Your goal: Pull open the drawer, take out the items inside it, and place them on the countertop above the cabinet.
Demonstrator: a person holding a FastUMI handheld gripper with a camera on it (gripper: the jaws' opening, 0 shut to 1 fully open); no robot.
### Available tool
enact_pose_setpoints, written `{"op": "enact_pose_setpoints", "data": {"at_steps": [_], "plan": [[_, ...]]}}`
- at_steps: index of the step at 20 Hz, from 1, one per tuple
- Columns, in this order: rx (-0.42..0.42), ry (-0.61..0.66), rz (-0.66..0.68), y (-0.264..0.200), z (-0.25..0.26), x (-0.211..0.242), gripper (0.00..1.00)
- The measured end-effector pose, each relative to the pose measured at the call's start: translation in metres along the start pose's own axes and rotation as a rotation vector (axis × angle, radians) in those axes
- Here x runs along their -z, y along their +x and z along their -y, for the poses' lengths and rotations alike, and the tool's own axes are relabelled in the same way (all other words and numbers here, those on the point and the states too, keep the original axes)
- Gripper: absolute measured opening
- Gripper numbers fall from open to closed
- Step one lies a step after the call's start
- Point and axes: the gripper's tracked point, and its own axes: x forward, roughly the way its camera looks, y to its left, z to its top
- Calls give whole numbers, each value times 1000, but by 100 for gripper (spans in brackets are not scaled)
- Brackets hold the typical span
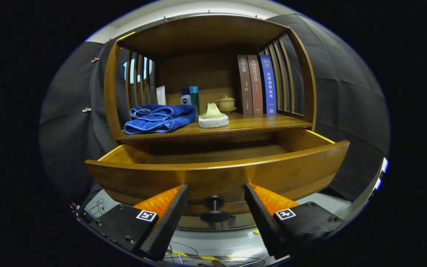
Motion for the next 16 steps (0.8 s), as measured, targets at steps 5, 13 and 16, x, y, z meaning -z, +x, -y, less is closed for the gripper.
{"op": "enact_pose_setpoints", "data": {"at_steps": [5,13,16], "plan": [[-7,-19,1,36,0,-9,99],[-11,-11,-7,74,-1,-15,99],[-10,-13,-7,82,-1,-16,99]]}}
